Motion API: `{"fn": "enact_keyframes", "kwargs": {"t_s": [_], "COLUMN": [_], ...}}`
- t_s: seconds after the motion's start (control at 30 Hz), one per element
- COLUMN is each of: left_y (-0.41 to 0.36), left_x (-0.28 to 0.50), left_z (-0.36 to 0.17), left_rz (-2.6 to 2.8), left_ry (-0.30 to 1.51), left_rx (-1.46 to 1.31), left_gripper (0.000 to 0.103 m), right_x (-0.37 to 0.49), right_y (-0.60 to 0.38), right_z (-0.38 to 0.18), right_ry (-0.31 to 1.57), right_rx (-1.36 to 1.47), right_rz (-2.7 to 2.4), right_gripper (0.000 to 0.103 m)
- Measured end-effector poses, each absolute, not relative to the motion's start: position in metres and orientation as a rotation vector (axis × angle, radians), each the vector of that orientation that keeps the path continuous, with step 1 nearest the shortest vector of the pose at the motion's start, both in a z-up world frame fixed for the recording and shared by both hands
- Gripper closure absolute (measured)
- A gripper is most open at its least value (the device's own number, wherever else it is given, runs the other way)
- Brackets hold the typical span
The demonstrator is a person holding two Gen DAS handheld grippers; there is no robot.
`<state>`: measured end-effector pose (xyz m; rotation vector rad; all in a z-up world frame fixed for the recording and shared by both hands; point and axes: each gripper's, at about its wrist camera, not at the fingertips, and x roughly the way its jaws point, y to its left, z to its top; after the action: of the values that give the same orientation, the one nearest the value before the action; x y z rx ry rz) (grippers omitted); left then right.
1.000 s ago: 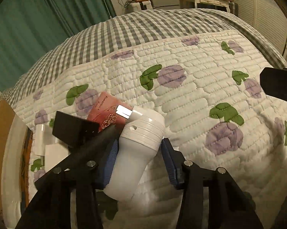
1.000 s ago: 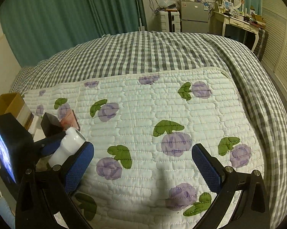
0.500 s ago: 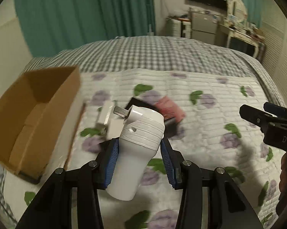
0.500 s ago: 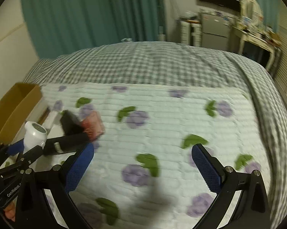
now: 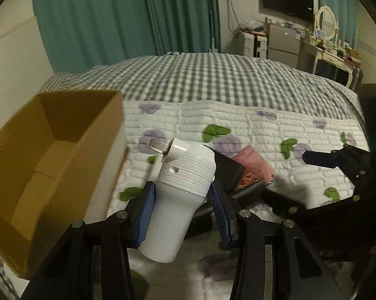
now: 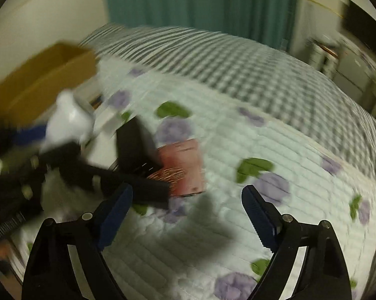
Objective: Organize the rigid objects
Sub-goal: 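Grasp the black cylinder with the right tool while the left holds the white bottle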
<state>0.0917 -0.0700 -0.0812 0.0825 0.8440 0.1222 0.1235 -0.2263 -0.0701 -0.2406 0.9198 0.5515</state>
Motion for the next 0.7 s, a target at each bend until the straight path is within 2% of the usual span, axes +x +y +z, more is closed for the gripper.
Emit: {"fn": "enact_keyframes", "kwargs": {"t_s": [0.17,0.37,0.43,0.6,0.7], "left_y": [-0.067,-0.056,-0.053,-0.052,-0.052], "left_x": [0.086,0.088,0.088,0.088,0.087], "left_z": [-0.084,-0.091,-0.093,-0.094,-0.093], "left_rz": [0.193,0.245,0.249,0.248,0.244], "left_ry": [0.839,0.852,0.860,0.864,0.866], "left_rx": [0.074,0.031,0.024,0.019,0.018], "left_gripper": [0.058,0.058,0.058,0.058,0.058], "right_x": [0.135,0.135,0.140,0.140,0.140], "right_y": [-0.211,-0.186,-0.178,-0.158,-0.151], "right_z": [-0.078,-0.080,-0.081,-0.087,-0.089], "right_ry": [0.898,0.866,0.874,0.848,0.852], "right_rx": [-0.255,-0.287,-0.280,-0.368,-0.384], "right_rz": [0.599,0.645,0.653,0.643,0.685], "right_gripper": [0.016,0.021,0.031,0.040,0.059]}}
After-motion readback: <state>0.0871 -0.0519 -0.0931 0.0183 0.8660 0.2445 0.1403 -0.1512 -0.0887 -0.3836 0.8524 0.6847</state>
